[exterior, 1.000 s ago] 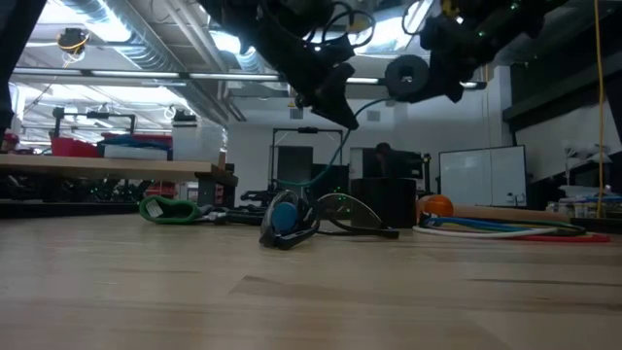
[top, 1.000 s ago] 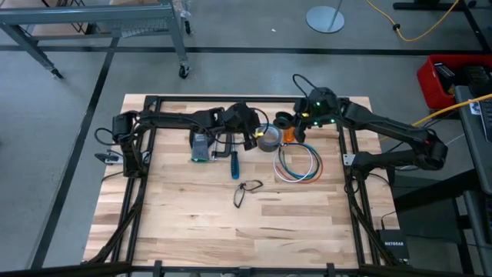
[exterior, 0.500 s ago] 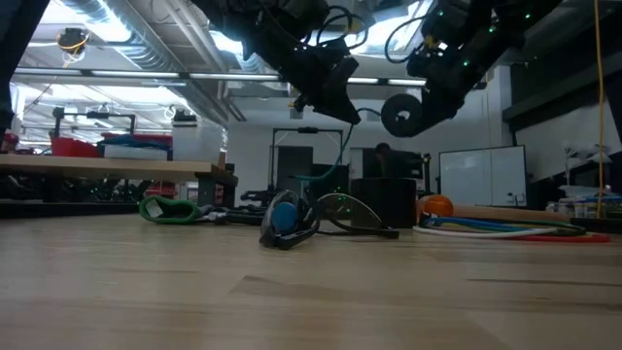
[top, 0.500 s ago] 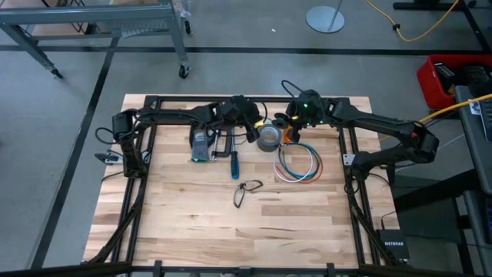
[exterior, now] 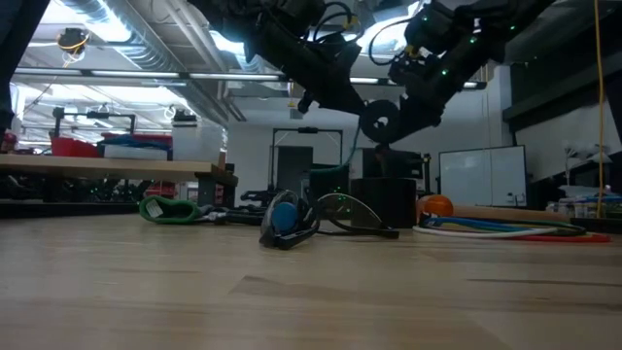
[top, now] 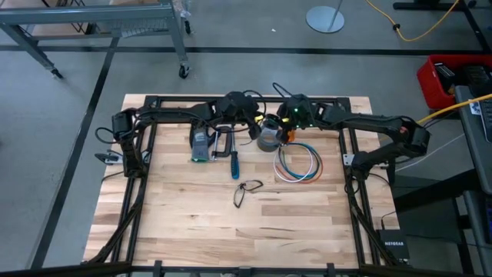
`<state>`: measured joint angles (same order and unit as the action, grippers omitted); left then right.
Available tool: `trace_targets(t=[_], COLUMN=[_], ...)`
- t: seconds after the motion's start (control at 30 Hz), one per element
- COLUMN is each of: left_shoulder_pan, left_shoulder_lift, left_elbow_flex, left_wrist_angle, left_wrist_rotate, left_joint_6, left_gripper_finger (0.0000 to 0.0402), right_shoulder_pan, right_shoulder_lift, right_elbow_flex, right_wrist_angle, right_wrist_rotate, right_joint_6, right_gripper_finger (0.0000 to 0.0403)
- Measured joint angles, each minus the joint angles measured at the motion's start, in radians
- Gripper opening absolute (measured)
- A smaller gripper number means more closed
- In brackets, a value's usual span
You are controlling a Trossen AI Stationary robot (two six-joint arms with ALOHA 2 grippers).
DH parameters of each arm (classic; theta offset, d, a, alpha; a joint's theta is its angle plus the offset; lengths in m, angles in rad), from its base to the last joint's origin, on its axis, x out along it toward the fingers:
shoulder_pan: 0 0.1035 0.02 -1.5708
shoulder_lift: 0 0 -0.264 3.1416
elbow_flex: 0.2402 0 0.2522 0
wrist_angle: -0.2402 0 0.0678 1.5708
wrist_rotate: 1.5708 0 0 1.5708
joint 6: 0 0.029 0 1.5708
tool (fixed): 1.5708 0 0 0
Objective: Coil cords
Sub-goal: Coil the green wire onto the spool
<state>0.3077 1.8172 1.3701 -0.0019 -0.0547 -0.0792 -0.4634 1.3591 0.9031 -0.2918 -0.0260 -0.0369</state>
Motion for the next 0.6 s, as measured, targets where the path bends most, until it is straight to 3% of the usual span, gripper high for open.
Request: trace_targets(t=[0.3,0.6], left_shoulder_pan=[0.0,0.0], left_shoulder_lift=[0.0,0.0], left_elbow_flex=[0.0,0.002], left_wrist_angle=[-0.023,-0.17], left_wrist_rotate=[0.042,0.053], left_joint_6=[-0.026,-0.096], left_gripper_finger=[0.0,0.0], right_shoulder_pan=[0.013,0.012], right_shoulder_lift=[0.04,0.04], right_elbow_flex=[0.0,-0.001], right_wrist_angle=[0.003,-0.069], right_wrist_rotate=[0.059,0.089], right_joint_6=[0.089,0.149], right_gripper_finger=[0.0001,0.0001])
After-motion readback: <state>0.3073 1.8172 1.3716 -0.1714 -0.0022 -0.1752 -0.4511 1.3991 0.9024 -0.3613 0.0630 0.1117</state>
